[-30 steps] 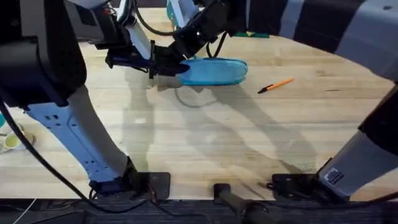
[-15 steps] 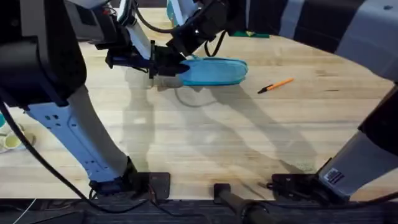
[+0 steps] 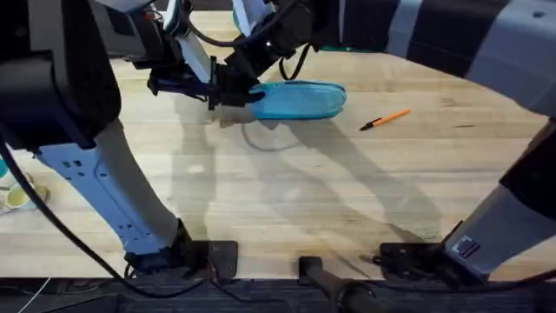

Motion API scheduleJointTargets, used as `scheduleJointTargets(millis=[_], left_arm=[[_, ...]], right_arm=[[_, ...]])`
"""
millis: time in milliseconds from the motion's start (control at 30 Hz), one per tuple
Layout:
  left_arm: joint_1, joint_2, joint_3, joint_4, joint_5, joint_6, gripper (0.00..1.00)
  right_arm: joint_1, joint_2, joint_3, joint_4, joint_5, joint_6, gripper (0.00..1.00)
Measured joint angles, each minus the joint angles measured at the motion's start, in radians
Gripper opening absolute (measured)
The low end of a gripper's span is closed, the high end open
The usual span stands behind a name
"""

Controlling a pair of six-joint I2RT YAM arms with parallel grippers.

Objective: Unzip the bag, pick up the pens from the table one at a time and place them inside, then zip the bag closed.

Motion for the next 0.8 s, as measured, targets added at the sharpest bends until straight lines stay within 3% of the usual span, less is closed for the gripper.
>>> scheduleJointTargets(millis=[500, 567, 633, 733, 800], left_arm=[[0.000, 0.000, 0.000, 0.000, 0.000, 0.000, 0.042], [0.000, 0.000, 0.000, 0.000, 0.000, 0.000, 0.042], [0.000, 0.000, 0.000, 0.000, 0.000, 0.000, 0.042], [0.000, 0.000, 0.000, 0.000, 0.000, 0.000, 0.042], [0.000, 0.000, 0.000, 0.000, 0.000, 0.000, 0.042]], right_arm=[[0.000, 0.000, 0.000, 0.001, 0.000, -0.001, 0.030], [0.000, 0.000, 0.000, 0.001, 0.000, -0.001, 0.077], [-0.002, 0.000, 0.000, 0.000, 0.001, -0.001, 0.265], [-0.010, 0.000, 0.001, -0.016, 0.000, -0.001, 0.714], [-0.022, 0.000, 0.001, -0.039, 0.000, -0.004, 0.956]])
